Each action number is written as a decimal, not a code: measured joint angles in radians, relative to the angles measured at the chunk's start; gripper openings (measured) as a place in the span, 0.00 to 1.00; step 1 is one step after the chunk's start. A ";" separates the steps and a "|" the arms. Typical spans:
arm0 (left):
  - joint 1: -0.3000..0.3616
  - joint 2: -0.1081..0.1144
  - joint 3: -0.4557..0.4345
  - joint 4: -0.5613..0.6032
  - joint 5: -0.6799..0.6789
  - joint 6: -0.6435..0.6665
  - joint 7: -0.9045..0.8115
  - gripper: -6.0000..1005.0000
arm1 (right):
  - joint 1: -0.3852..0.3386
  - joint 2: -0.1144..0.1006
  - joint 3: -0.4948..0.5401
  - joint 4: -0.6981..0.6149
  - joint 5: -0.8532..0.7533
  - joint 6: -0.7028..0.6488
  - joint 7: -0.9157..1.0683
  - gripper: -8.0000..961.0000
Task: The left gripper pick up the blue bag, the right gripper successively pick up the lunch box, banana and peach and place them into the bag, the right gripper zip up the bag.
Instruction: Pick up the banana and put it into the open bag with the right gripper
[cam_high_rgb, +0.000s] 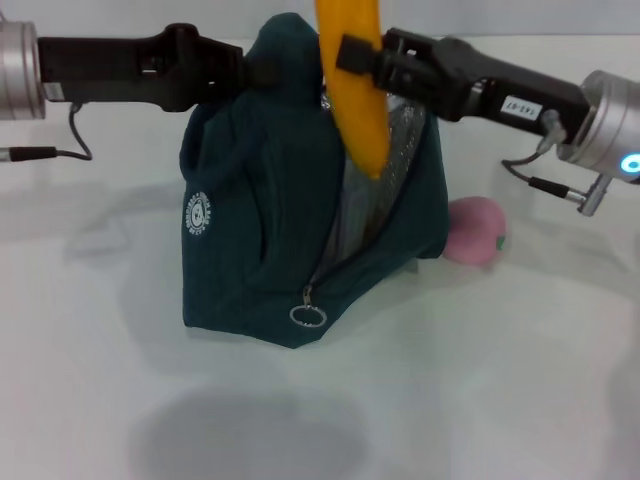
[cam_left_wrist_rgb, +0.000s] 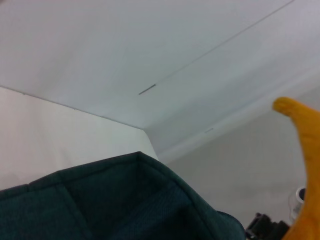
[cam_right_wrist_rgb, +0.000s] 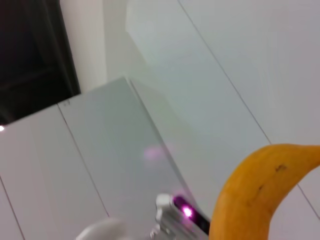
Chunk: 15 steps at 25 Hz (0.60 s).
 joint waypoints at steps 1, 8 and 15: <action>-0.003 0.000 0.000 -0.003 0.001 0.000 0.001 0.04 | 0.002 0.000 -0.029 0.002 0.020 0.013 -0.011 0.49; -0.004 -0.001 0.000 -0.004 0.002 0.000 0.004 0.04 | 0.001 0.000 -0.265 -0.010 0.186 0.088 -0.059 0.50; -0.001 0.002 0.000 -0.004 -0.001 -0.001 0.006 0.04 | -0.036 0.000 -0.453 -0.066 0.333 0.141 -0.079 0.51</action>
